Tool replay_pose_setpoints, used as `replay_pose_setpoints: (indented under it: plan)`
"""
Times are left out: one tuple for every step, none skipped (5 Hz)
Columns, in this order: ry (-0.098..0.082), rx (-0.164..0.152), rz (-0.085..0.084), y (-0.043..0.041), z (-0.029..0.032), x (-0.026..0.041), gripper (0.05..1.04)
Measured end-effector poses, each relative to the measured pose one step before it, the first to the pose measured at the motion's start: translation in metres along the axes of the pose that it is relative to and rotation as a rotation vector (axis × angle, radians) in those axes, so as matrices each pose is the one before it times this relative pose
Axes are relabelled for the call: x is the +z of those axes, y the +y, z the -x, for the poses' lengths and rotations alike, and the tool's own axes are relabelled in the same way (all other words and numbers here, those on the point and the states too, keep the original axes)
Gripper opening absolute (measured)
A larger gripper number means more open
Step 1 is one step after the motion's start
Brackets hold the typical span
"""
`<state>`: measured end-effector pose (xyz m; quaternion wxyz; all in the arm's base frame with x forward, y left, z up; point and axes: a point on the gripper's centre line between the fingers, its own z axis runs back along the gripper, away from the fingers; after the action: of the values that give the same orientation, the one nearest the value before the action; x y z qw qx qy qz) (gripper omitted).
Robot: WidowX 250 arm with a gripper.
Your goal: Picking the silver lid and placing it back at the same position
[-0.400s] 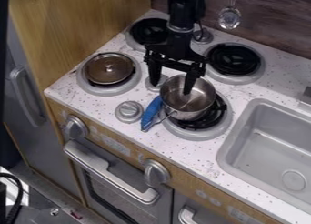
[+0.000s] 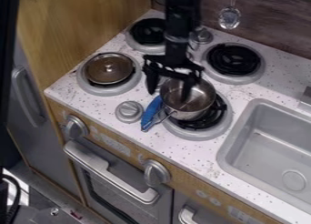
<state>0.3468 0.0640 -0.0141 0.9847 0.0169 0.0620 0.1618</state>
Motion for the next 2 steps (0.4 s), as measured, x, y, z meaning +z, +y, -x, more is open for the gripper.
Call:
replay_pose_setpoints:
  plan:
    - [-0.024, 0.1154, 0.0434, 0.04889, -0.01489, 0.00811, 0.999]
    - [-0.0276, 0.0502, 0.0281, 0.02605, -0.01716, 0.00762, 0.999]
